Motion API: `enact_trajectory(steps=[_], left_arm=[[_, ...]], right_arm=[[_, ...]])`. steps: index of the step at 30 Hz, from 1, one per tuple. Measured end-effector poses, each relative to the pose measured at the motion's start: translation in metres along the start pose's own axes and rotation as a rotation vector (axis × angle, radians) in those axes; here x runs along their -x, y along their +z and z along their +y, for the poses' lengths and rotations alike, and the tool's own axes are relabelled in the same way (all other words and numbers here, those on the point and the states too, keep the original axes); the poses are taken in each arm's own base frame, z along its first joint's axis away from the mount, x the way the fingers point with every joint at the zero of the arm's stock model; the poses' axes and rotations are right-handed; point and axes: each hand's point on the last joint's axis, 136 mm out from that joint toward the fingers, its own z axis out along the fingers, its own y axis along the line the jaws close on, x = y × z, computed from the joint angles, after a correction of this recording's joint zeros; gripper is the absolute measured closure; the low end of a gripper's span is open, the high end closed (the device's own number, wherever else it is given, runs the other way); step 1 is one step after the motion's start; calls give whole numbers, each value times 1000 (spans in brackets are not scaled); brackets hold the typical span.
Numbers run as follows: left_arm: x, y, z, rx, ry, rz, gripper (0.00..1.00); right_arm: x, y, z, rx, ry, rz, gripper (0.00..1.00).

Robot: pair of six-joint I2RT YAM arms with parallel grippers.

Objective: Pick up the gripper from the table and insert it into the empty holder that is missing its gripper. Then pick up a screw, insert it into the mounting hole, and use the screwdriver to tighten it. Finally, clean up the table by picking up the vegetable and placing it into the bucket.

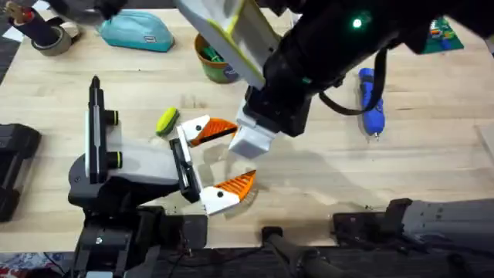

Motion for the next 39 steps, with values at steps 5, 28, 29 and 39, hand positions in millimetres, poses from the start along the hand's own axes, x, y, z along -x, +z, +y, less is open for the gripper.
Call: enact_trajectory(steps=[5,28,29,39], left_arm=[[0,0,0,0,0,0,14],[1,0,7,42,10,-5,996],[1,0,7,42,11,-5,996],[1,0,7,42,10,-5,996]], right_arm=[[0,0,1,7,0,-2,257],[1,0,1,9,-1,-4,257],[1,0,1,9,0,-4,257],[1,0,1,9,0,-4,257]])
